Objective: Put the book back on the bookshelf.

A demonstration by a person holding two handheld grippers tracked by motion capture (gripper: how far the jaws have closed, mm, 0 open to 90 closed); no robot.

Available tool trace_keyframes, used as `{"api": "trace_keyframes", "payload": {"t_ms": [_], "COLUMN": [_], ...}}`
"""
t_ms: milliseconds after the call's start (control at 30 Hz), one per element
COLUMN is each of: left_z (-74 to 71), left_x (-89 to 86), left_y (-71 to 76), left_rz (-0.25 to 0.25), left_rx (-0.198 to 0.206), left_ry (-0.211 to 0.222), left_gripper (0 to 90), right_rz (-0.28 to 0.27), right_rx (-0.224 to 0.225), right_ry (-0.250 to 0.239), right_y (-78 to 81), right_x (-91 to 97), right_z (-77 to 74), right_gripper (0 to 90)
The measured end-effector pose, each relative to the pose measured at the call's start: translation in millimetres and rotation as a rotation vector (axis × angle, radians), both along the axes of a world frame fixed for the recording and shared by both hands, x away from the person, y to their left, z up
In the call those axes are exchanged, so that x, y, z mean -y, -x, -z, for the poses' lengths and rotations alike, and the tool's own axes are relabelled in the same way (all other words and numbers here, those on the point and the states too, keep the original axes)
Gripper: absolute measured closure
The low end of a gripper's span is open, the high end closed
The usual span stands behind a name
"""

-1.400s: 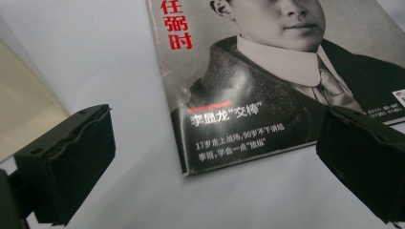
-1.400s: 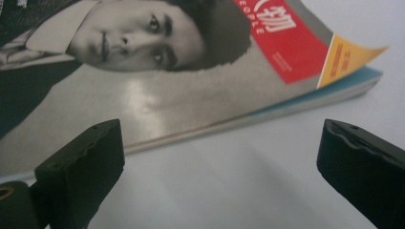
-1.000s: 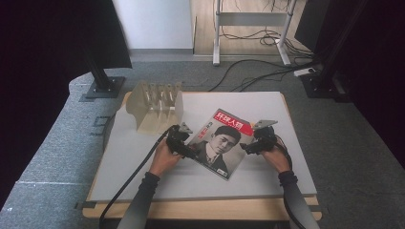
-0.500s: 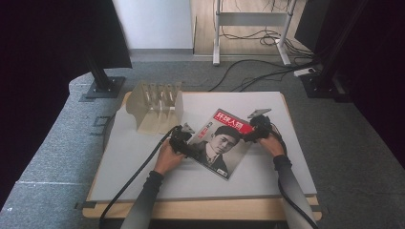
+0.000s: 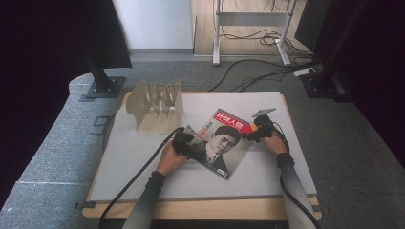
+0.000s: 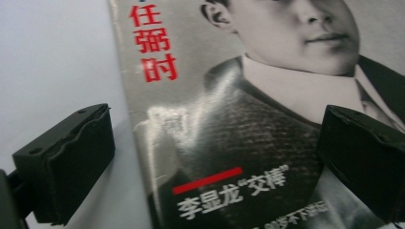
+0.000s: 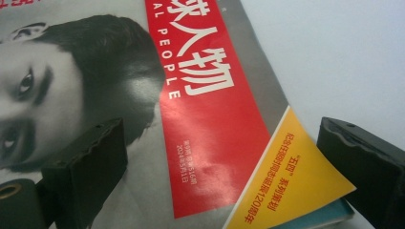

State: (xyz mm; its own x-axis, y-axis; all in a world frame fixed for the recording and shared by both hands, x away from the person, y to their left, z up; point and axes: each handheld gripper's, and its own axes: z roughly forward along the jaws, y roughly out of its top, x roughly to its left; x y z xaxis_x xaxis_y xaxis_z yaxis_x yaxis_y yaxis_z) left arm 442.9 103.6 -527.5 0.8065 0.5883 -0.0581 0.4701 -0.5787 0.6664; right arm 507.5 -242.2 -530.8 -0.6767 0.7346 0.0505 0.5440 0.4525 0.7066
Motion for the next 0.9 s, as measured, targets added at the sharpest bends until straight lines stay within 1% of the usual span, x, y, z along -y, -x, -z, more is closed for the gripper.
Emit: {"api": "trace_keyframes", "payload": {"t_ms": [100, 133, 200, 233, 333, 400, 433, 500, 533, 633, 667, 700, 733, 767, 900], "left_z": [0.2, 0.1, -0.1, -0.6, -0.9, -1.6, -1.6, -1.9, -2.1, -2.2, -2.2, -2.2, -2.1, -1.9, -2.3], "left_x": [2.8, 3.4, 4.3, 4.0, 4.0, 2.6, 2.1, 0.2, -1.7, -3.9, -5.8, -5.8, -6.9, -8.7, -12.8], "left_y": [3.2, 4.1, 6.1, 6.8, 9.0, 11.6, 13.2, 16.1, 19.8, 24.1, 27.8, 27.8, 30.6, 34.6, 44.2], "left_rz": [0.009, 0.006, -0.007, -0.006, -0.012, -0.004, -0.004, 0.003, 0.007, 0.010, 0.011, 0.011, 0.010, 0.008, 0.015], "left_rx": [-0.002, 0.002, 0.001, -0.001, -0.005, -0.010, -0.012, -0.014, -0.016, -0.018, -0.019, -0.019, -0.018, -0.016, -0.017], "left_ry": [0.006, -0.004, -0.005, -0.012, -0.012, -0.021, -0.019, -0.023, -0.023, -0.023, -0.023, -0.023, -0.021, -0.020, -0.025], "left_gripper": [0.0, 0.0, 0.0, 0.0, 0.0, 0.0, 0.0, 0.0, 0.0, 0.0, 0.0, 0.0, 0.0, 0.0, 0.0], "right_rz": [0.001, 0.005, 0.009, 0.007, 0.004, -0.002, -0.005, -0.007, -0.009, -0.015, -0.016, -0.017, -0.017, -0.021, -0.020], "right_rx": [0.002, 0.001, 0.003, 0.006, 0.010, 0.013, 0.014, 0.015, 0.019, 0.022, 0.028, 0.026, 0.026, 0.027, 0.026], "right_ry": [-0.002, -0.004, -0.005, -0.006, -0.008, -0.012, -0.016, -0.016, -0.021, -0.024, -0.026, -0.026, -0.026, -0.025, -0.025], "right_y": [2.9, 4.3, 7.2, 9.0, 13.6, 20.3, 25.6, 27.8, 34.9, 40.0, 45.9, 49.2, 49.2, 56.6, 69.1], "right_x": [0.0, -0.2, -0.3, -0.3, -0.2, 0.0, -0.4, -0.4, -1.1, -1.6, -2.8, -3.5, -3.5, -5.0, -8.3], "right_z": [0.2, 0.2, 0.4, 0.5, 0.9, 1.4, 1.7, 1.8, 2.4, 2.7, 3.1, 3.0, 3.0, 3.0, 3.0], "right_gripper": [4.0, 4.1, 4.1, 4.1, 4.1, 4.2, 4.2, 4.2, 4.2, 4.2, 4.3, 4.3, 4.3, 4.3, 4.3]}}
